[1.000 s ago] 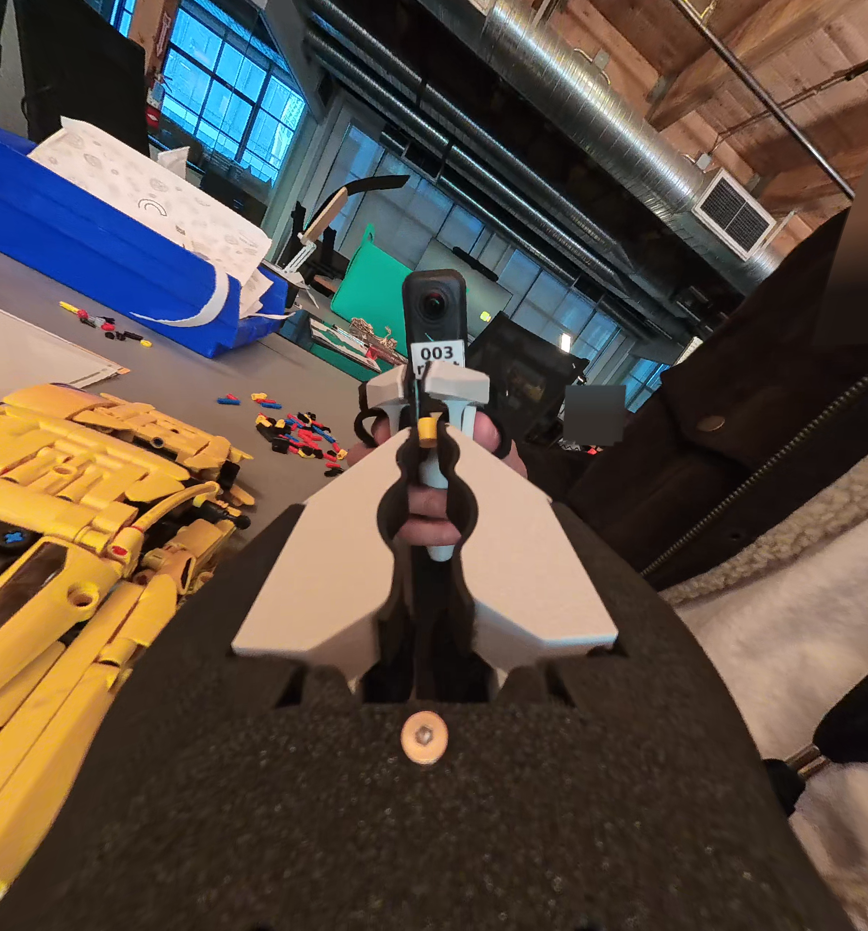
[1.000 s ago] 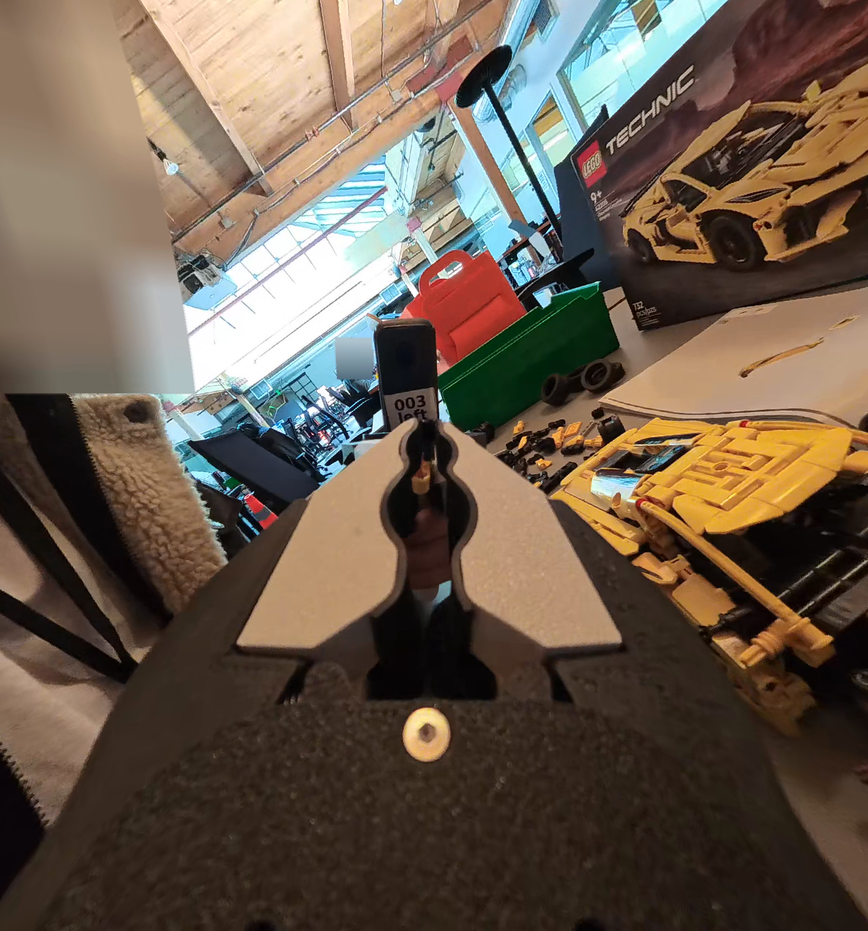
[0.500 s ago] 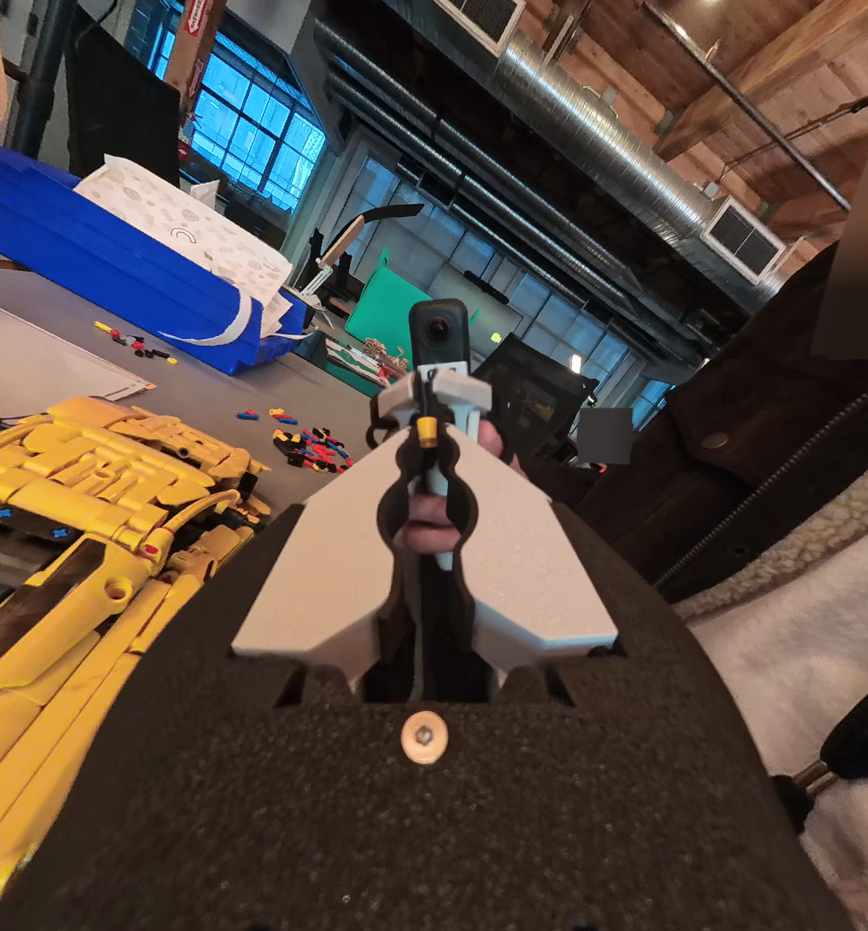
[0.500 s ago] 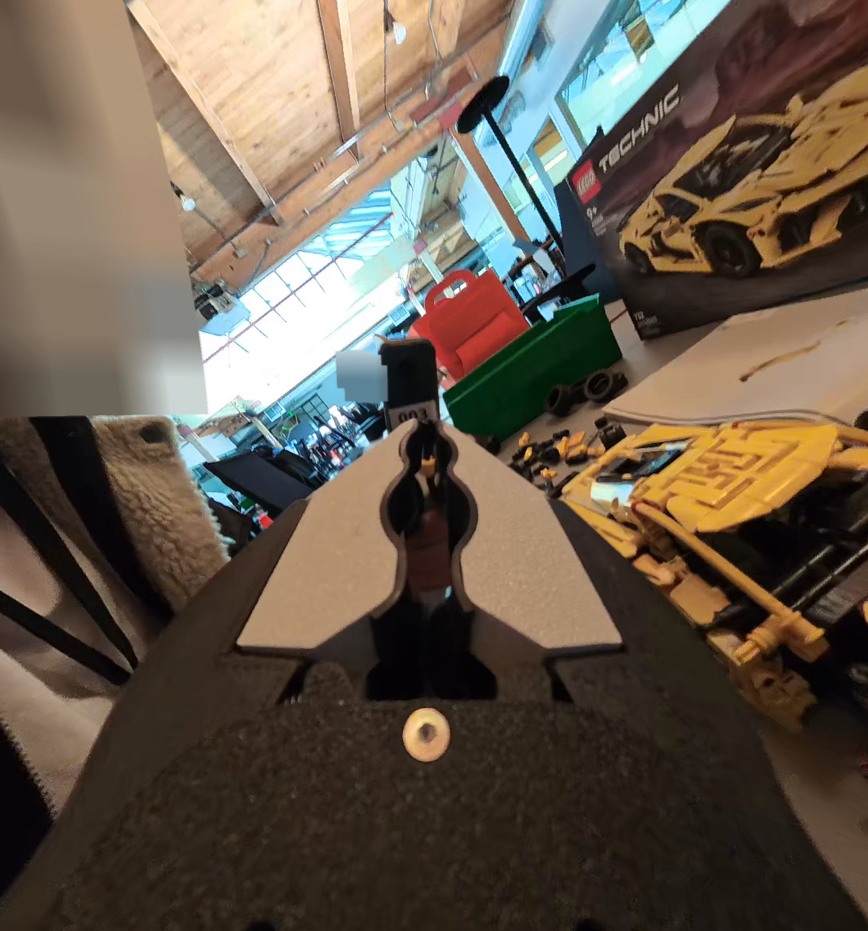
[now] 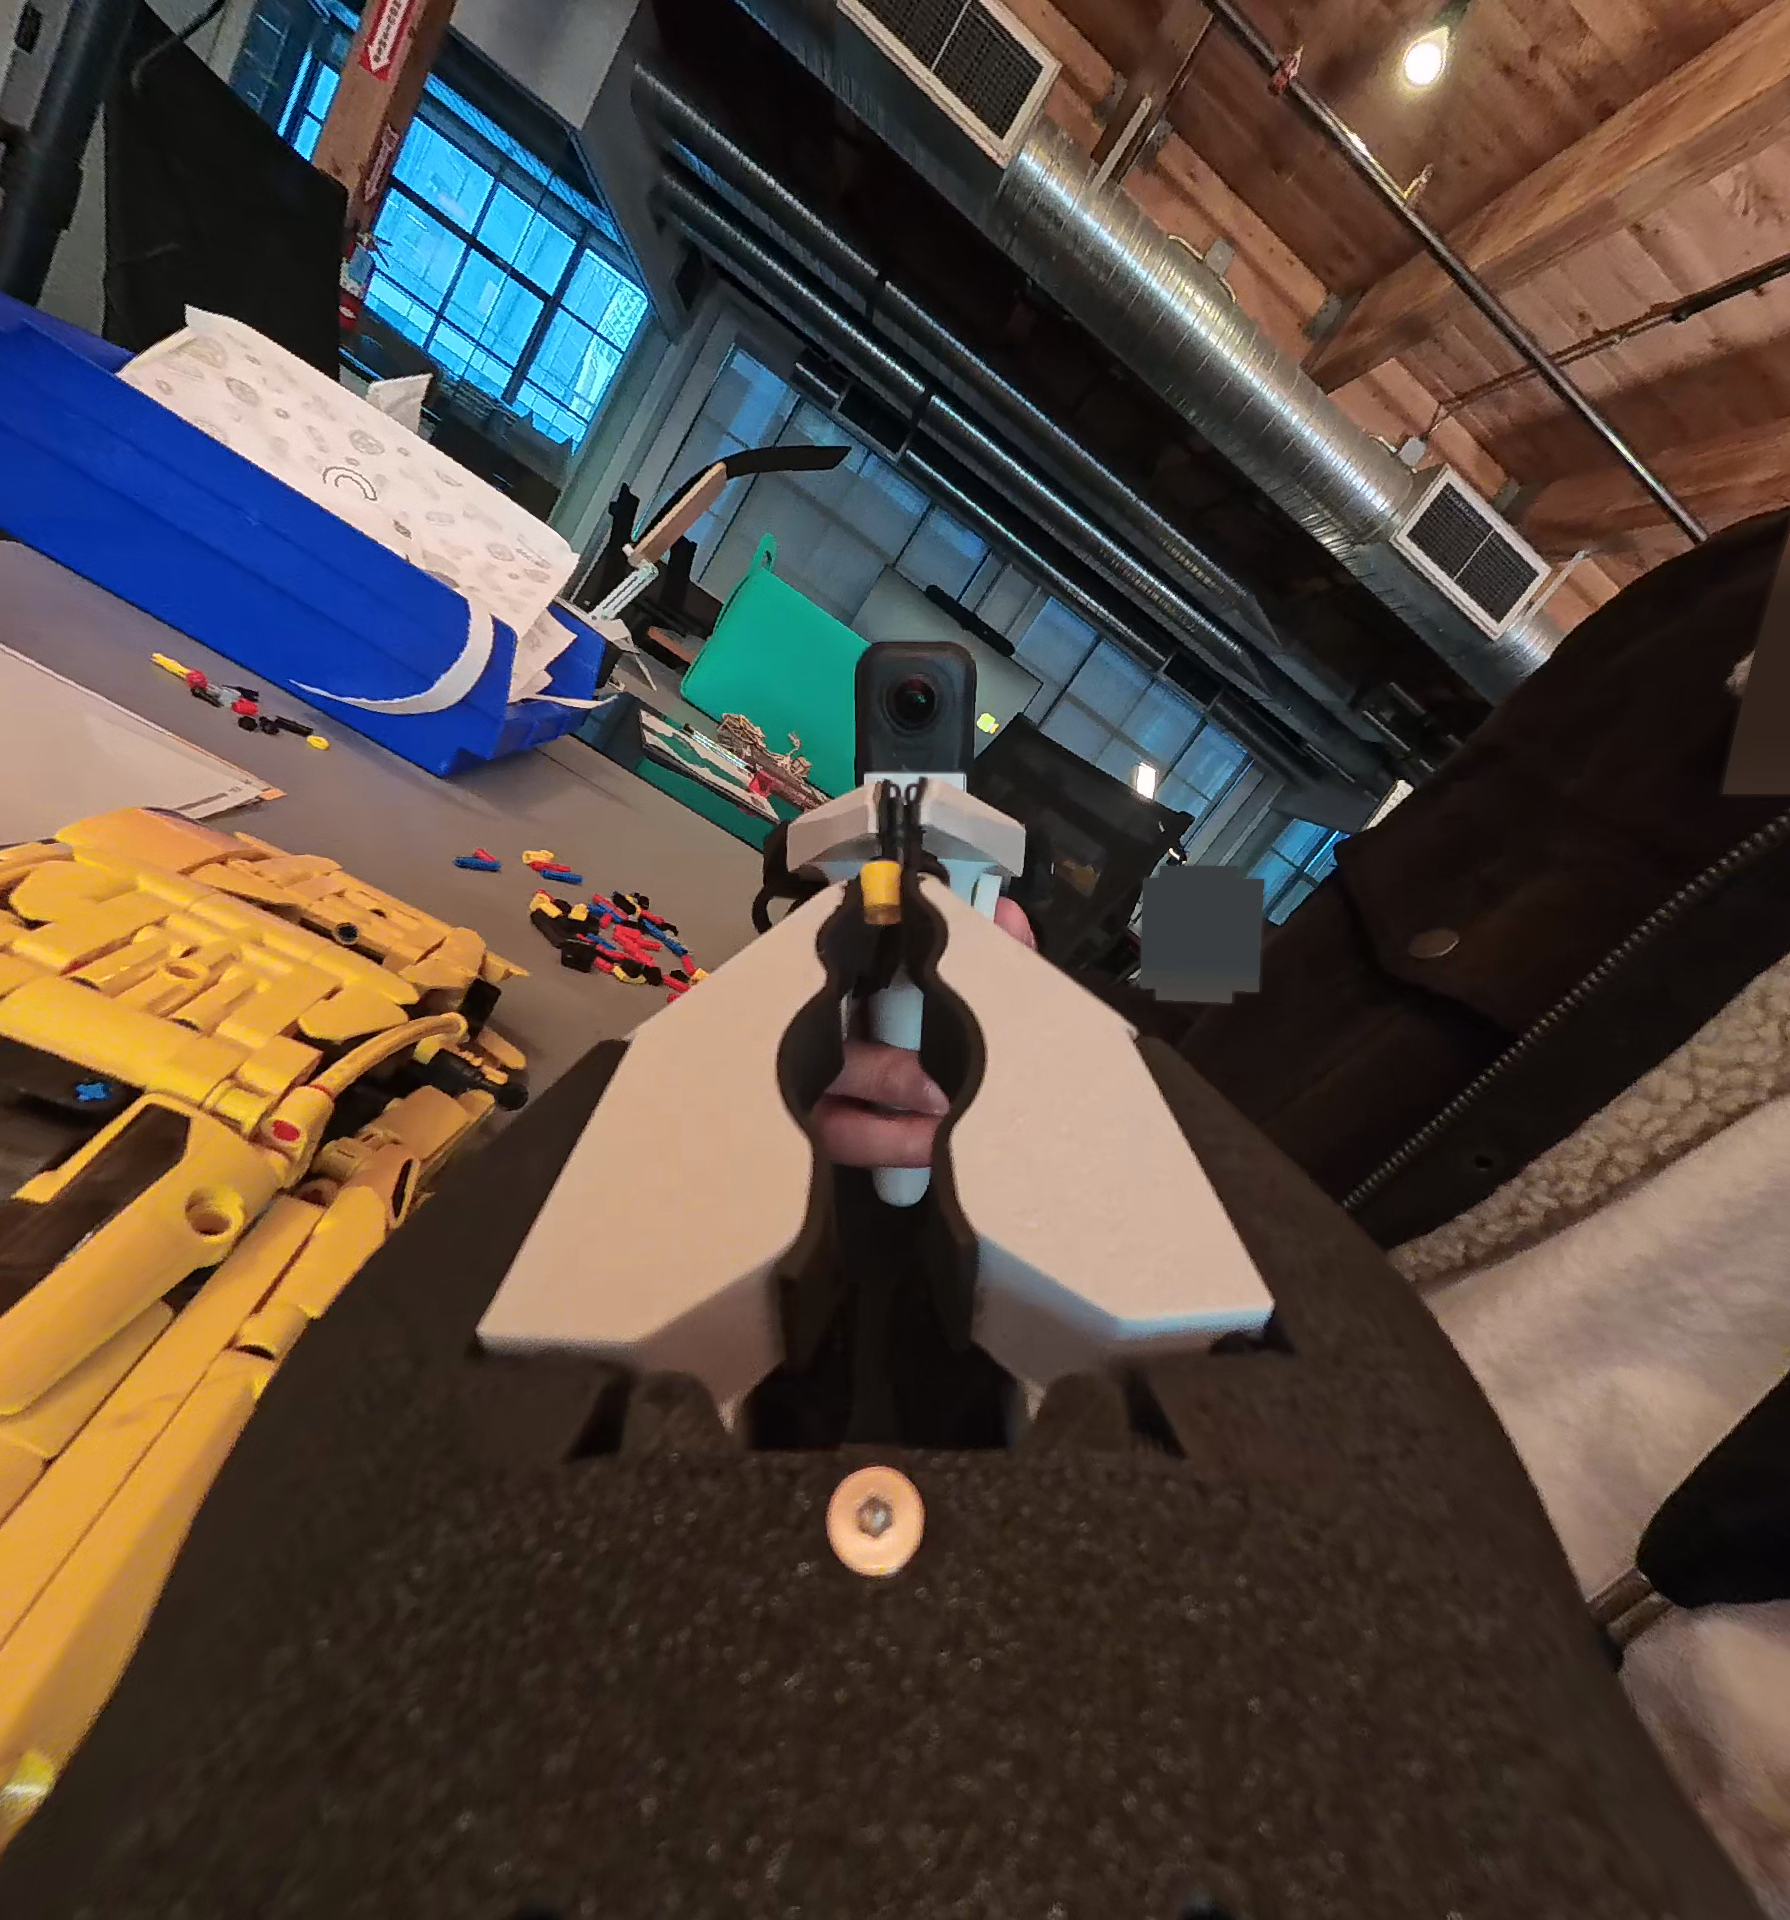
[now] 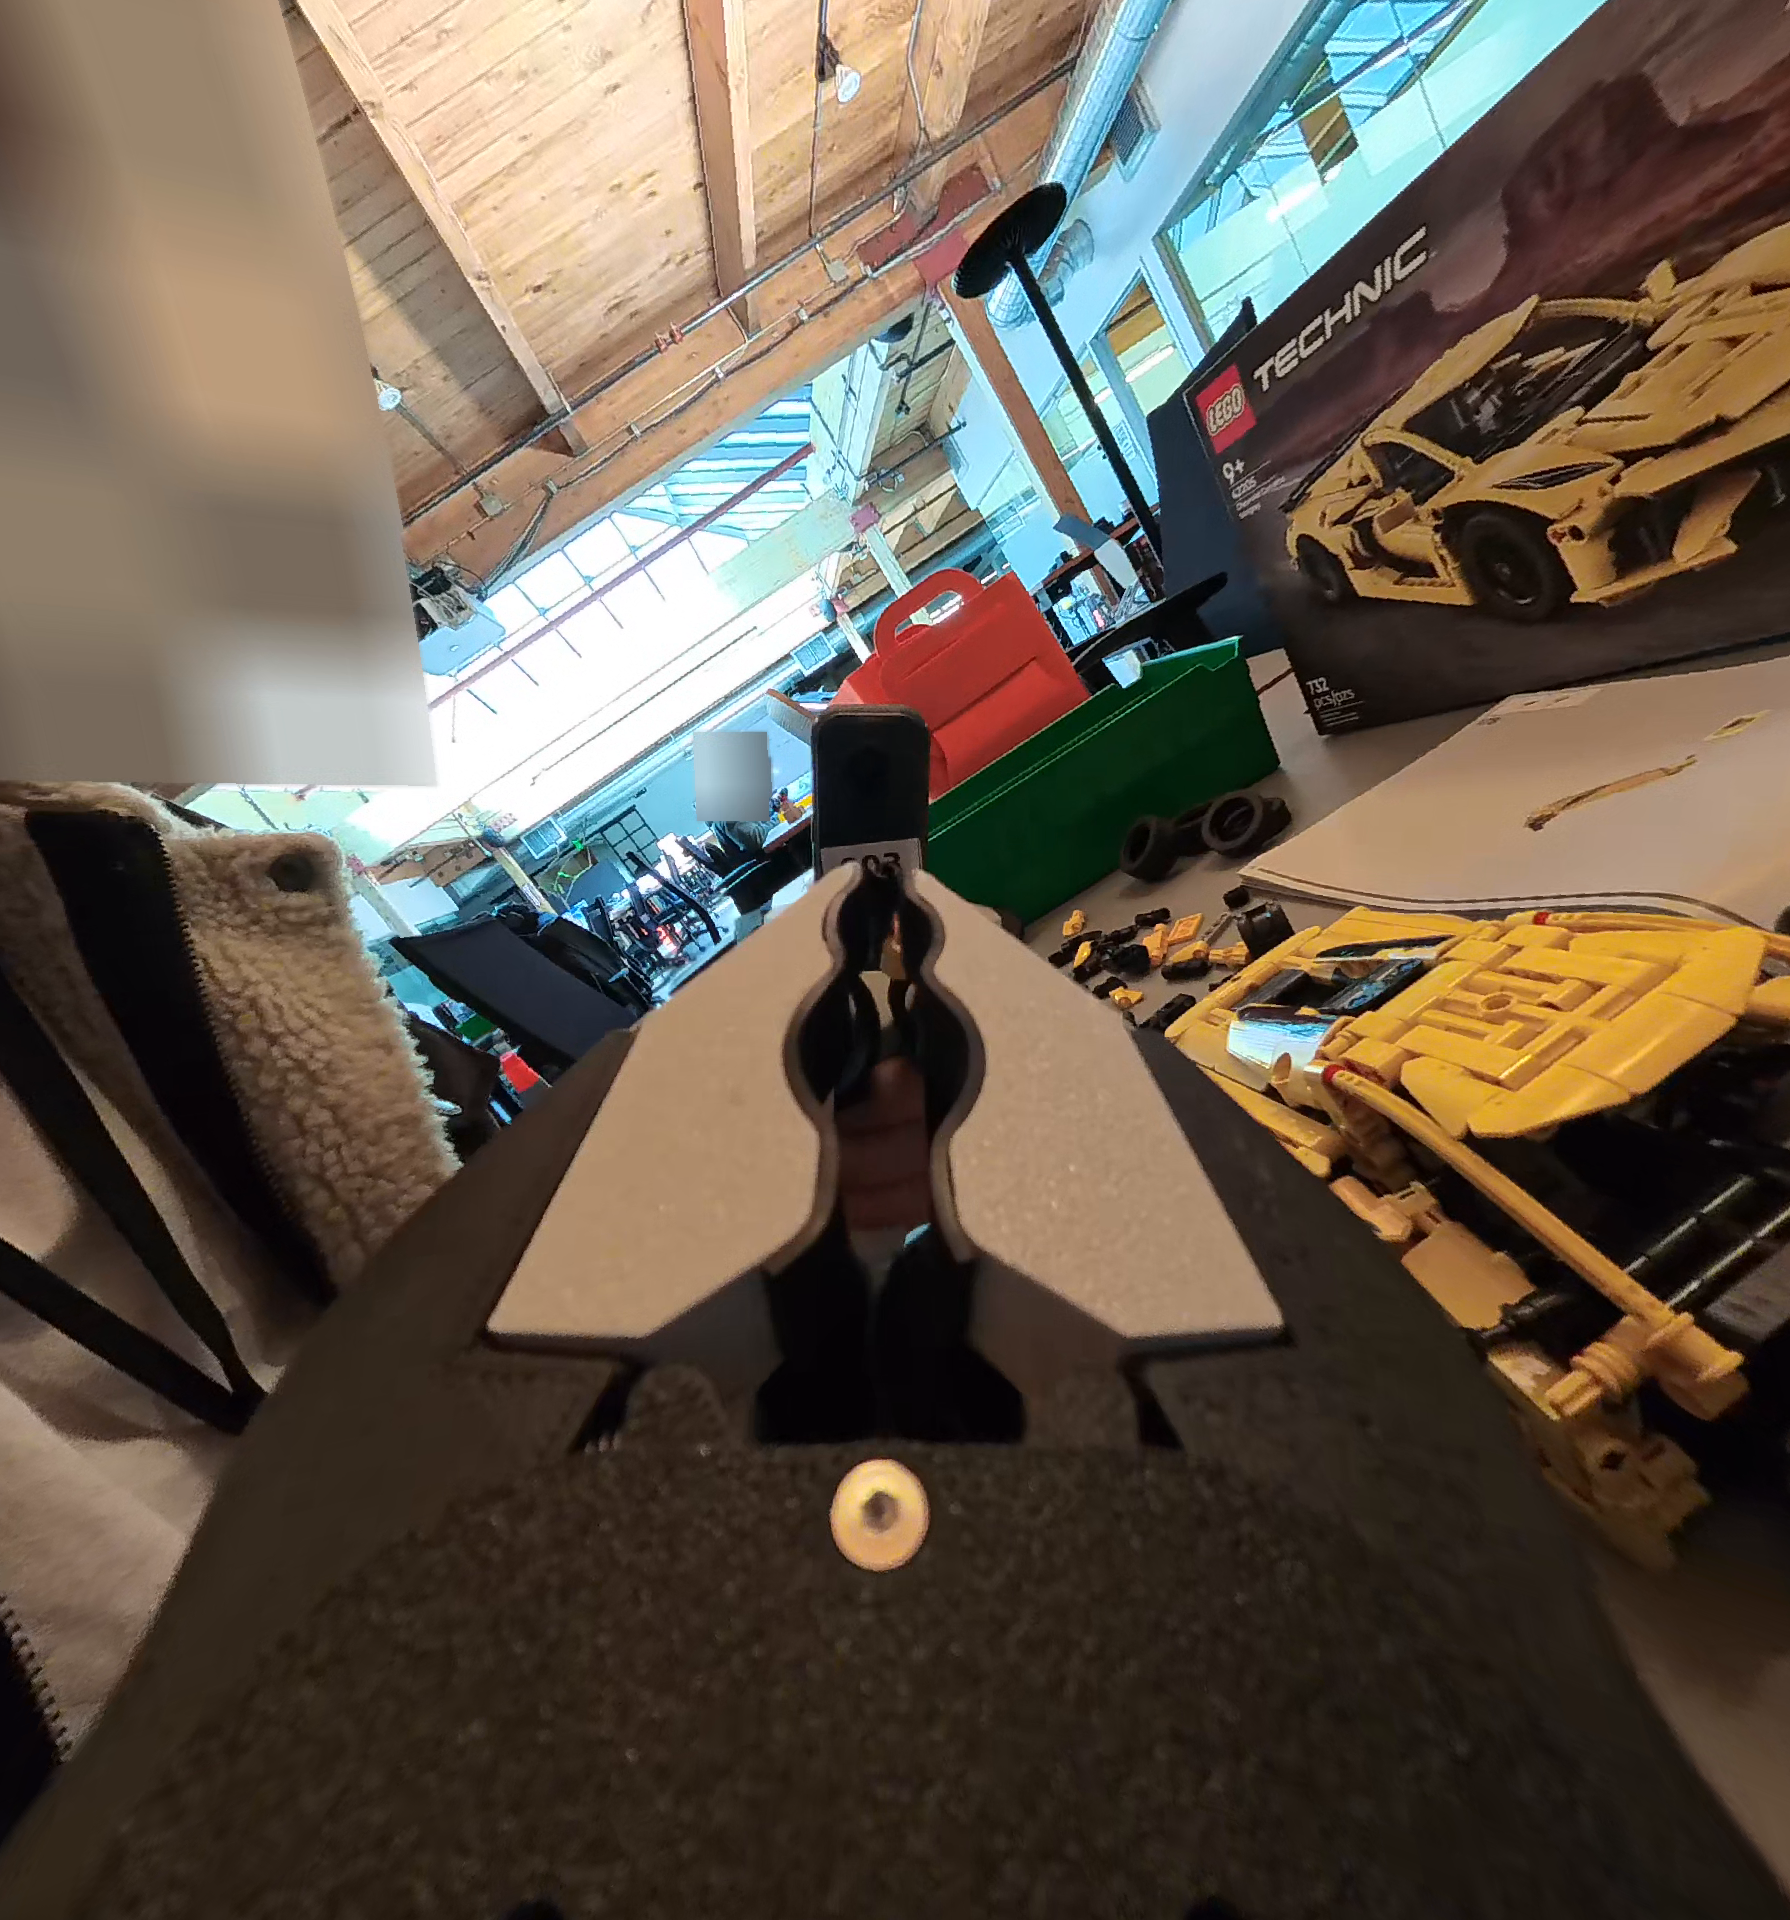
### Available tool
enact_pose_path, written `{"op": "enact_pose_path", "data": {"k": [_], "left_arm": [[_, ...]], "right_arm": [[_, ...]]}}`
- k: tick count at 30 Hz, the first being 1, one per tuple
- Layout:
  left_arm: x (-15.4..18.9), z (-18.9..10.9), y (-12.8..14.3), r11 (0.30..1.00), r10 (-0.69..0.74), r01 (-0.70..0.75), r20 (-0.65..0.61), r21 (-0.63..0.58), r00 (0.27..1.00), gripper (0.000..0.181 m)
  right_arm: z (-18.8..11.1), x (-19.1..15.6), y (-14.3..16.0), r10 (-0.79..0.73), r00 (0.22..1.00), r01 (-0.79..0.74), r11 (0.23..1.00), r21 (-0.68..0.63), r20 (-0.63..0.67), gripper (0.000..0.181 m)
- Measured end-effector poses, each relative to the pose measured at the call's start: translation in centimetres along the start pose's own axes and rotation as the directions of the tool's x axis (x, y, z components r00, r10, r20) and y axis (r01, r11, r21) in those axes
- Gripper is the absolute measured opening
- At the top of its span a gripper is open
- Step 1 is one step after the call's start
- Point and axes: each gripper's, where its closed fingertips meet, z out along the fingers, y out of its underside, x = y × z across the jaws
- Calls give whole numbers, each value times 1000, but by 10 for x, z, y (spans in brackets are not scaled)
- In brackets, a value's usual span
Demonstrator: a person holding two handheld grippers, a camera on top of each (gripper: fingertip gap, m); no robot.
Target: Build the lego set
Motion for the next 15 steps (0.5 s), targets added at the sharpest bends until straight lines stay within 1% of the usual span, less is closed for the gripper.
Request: {"op": "enact_pose_path", "data": {"k": [3, 5, 6, 11, 15], "left_arm": [[-1, 1, 2, 1000, -5, 5, 2, -7, 1000, 6], [-2, 4, 9, 999, 15, -14, 19, -48, 1000, 7], [-1, 5, 10, 998, 22, -21, 15, -53, 1000, 7], [-2, 0, 1, 1000, 1, -1, 9, -6, 1000, 6], [0, 0, 1, 1000, -1, 1, 2, -4, 1000, 7]], "right_arm": [[0, 0, -1, 20, 1000, -20, 1000, 14, 9, 3], [0, 2, -4, 9, 1000, -9, 999, 37, -4, 3], [2, 3, 0, 0, 1000, 1, 1000, 16, -10, 2], [1, 4, 1, -12, 1000, 12, 1000, 2, -17, 2], [-1, 3, 1, -26, 999, 26, 1000, -2, -19, 2]]}}
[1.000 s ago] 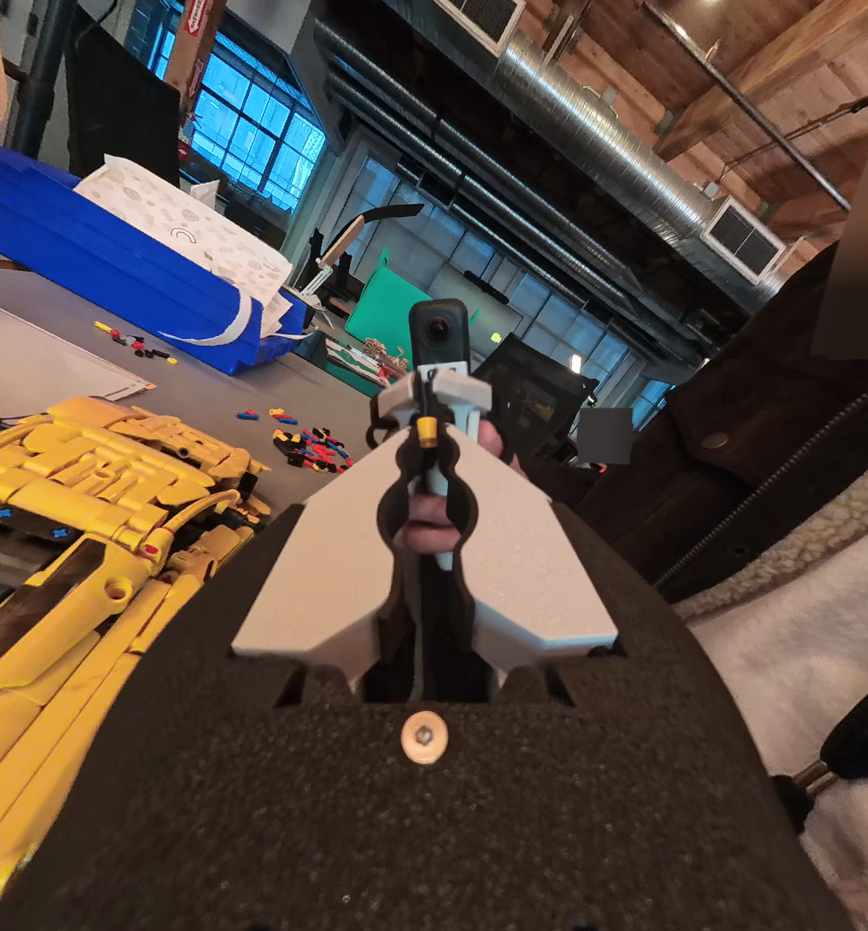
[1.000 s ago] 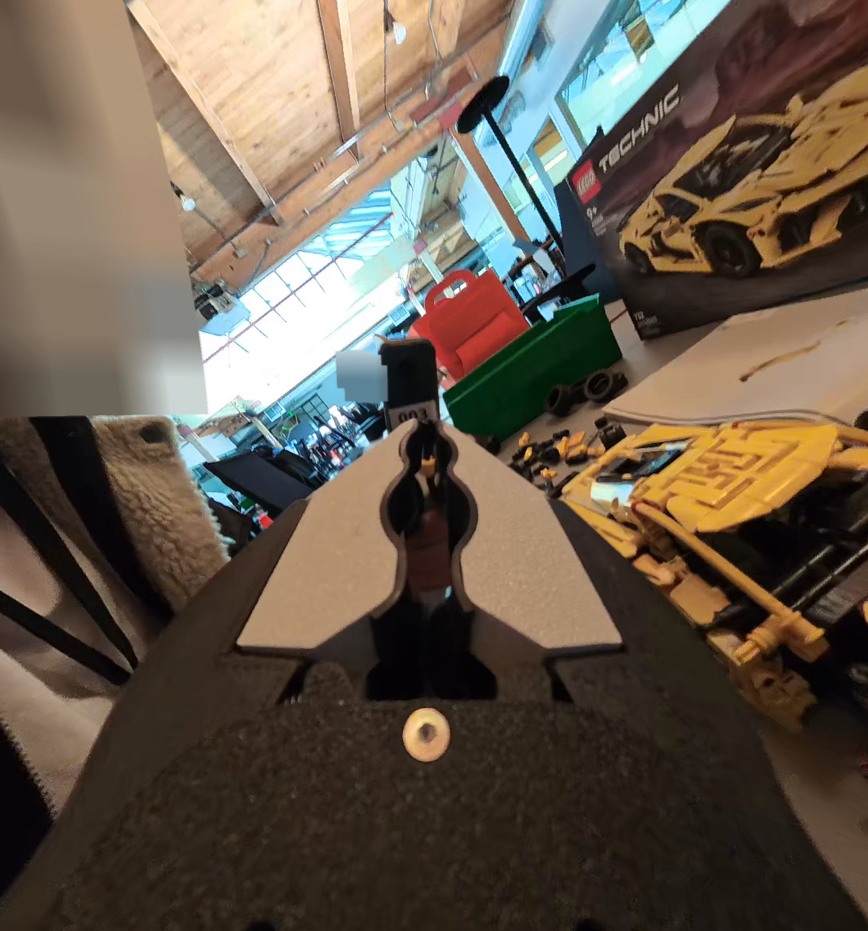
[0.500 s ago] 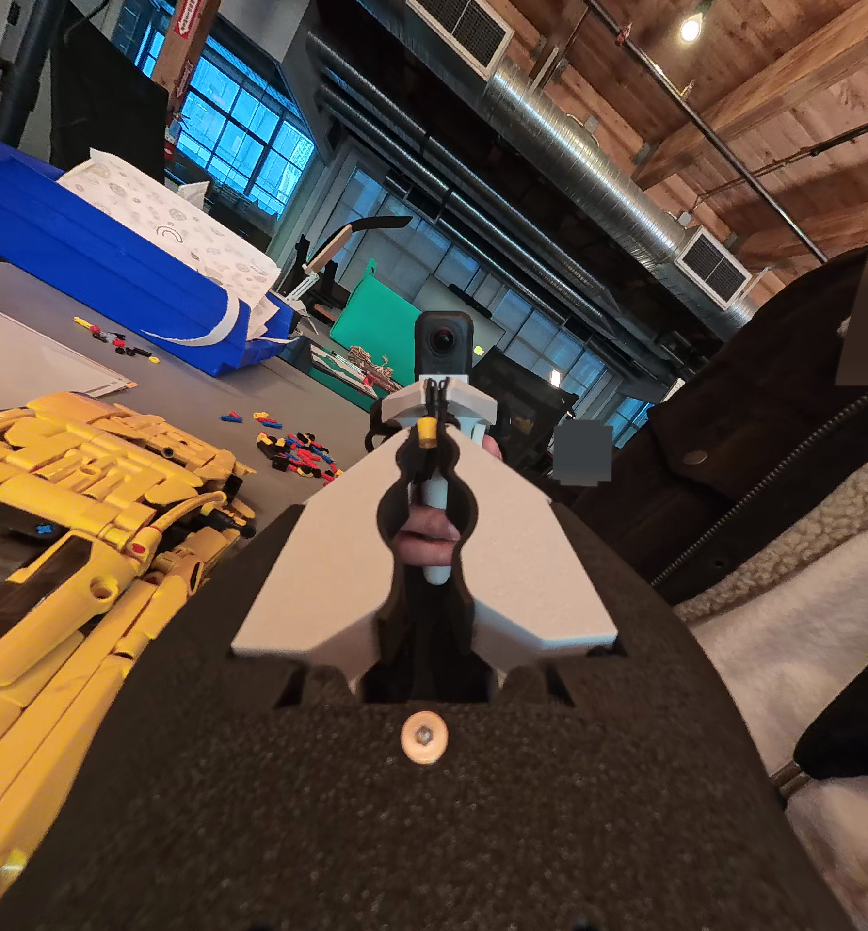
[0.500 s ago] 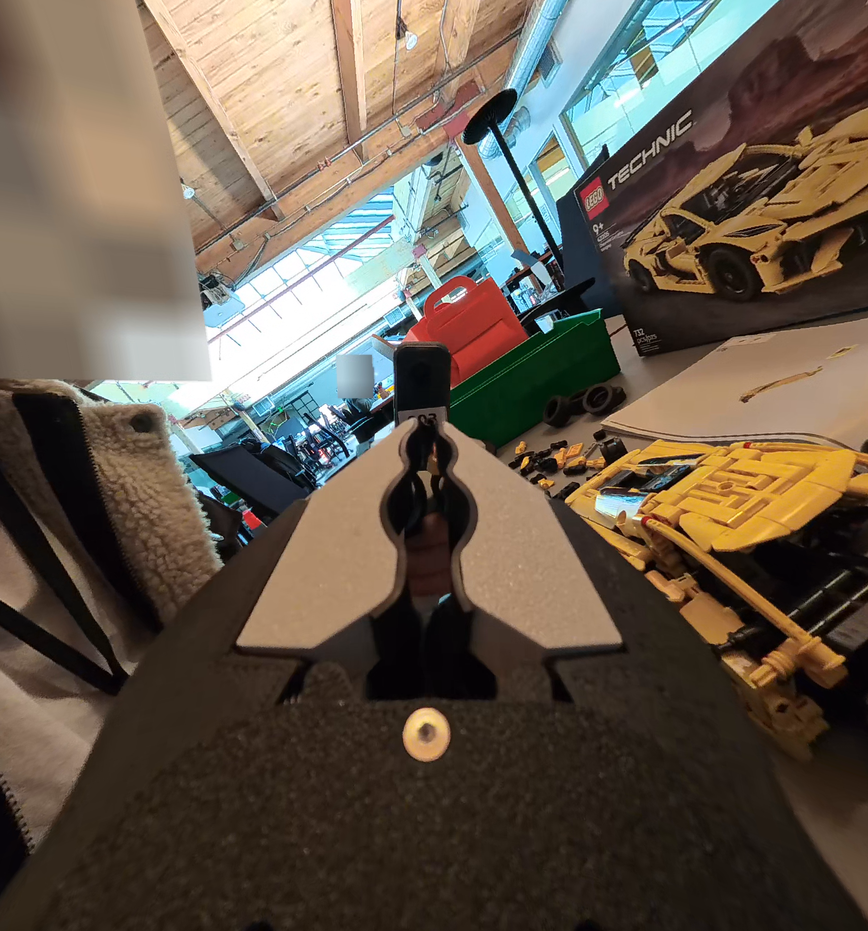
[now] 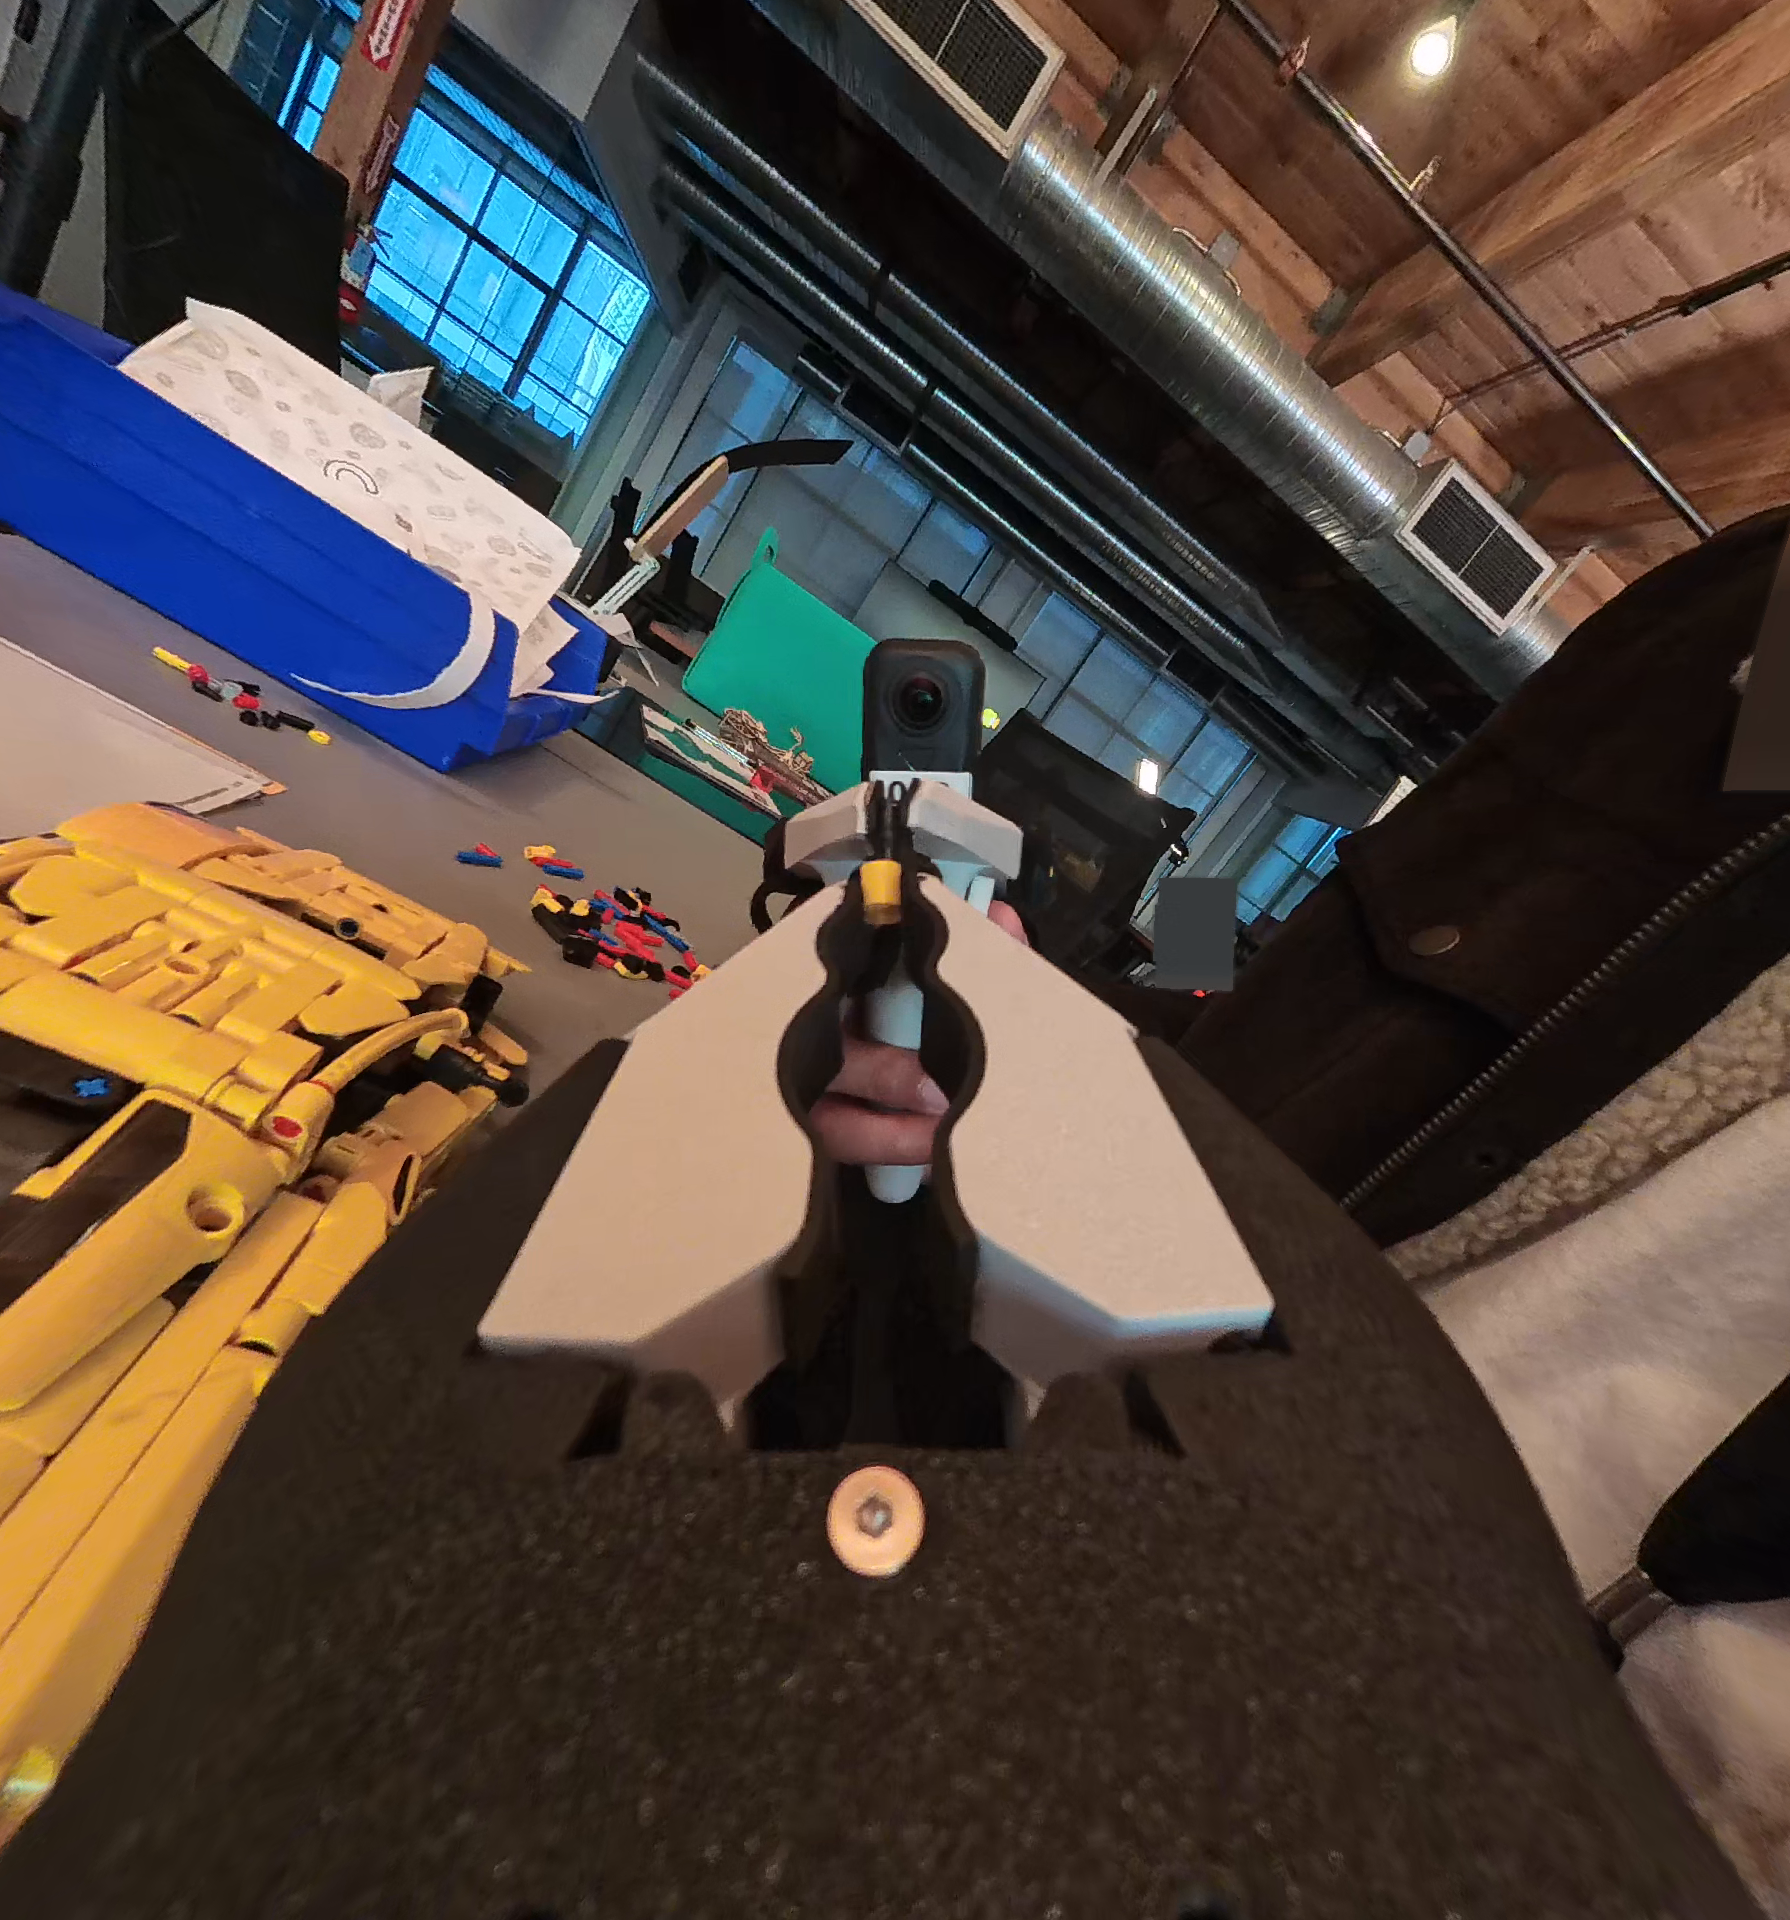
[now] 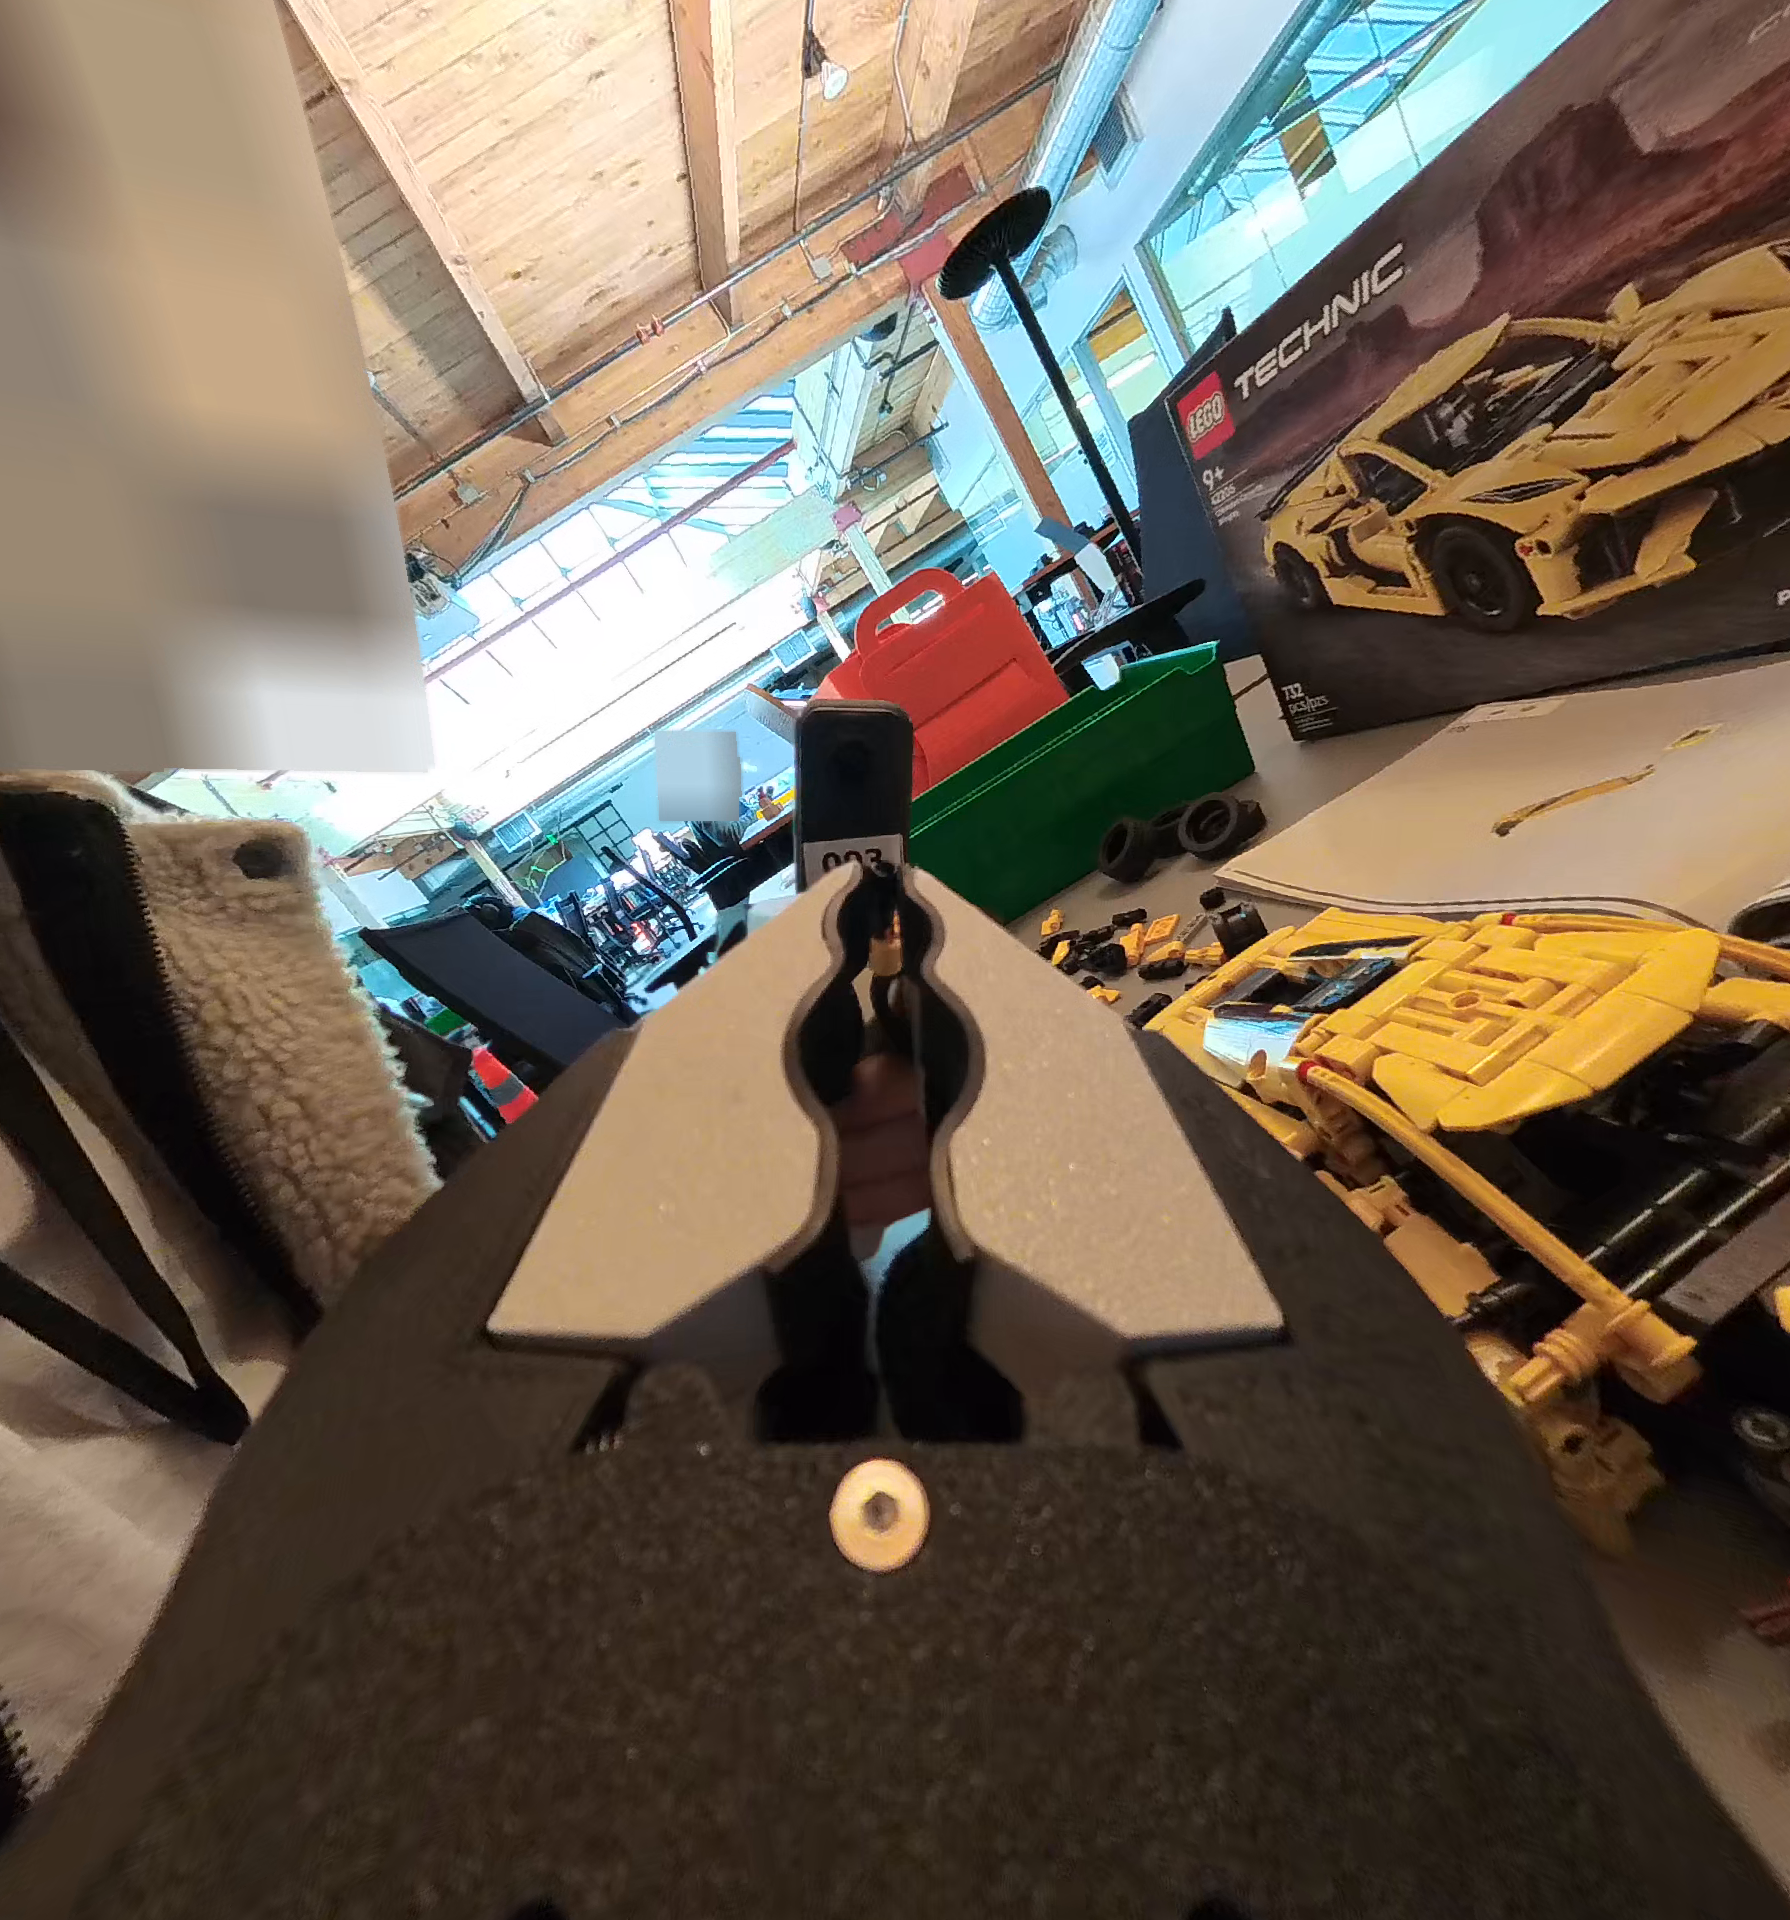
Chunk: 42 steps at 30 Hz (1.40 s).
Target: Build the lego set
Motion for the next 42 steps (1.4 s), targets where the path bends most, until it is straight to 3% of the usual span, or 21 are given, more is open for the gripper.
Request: {"op": "enact_pose_path", "data": {"k": [23, 27, 29, 31, 33, 36, 38, 39, 42], "left_arm": [[2, -3, -5, 998, -46, 47, -34, 33, 998, 6], [1, -6, -10, 997, -50, 52, -33, 61, 998, 6], [-3, -3, -3, 999, -39, 39, -4, 24, 999, 7], [-4, -1, 1, 1000, -6, 6, 20, -5, 1000, 7], [-10, 1, 9, 998, 26, -22, 66, -55, 997, 7], [-12, 8, 24, 990, 47, -35, 84, -140, 995, 7], [-16, 10, 32, 980, 84, -60, 118, -189, 990, 7], [-16, 11, 34, 978, 91, -65, 120, -200, 989, 7], [-18, 10, 33, 980, 82, -57, 126, -191, 989, 7]], "right_arm": [[1, 1, 1, -20, 1000, 20, 1000, -15, -3, 3], [0, 3, 14, -33, 999, 30, 990, -139, -17, 2], [-5, 4, 7, -56, 998, 50, 989, -141, -39, 2], [-18, 16, 12, -127, 987, 93, 952, -293, -98, 2], [-45, 38, 27, -289, 945, 162, 824, -543, -155, 2], [-122, 71, 58, -471, 868, 53, 401, -915, -156, 3], [-171, 78, 62, -532, 839, -60, 120, -991, -116, 3], [-192, 79, 61, -546, 831, -124, 15, -992, -112, 3], [-240, 76, 54, -544, 825, -311, -214, -926, -151, 3]]}}
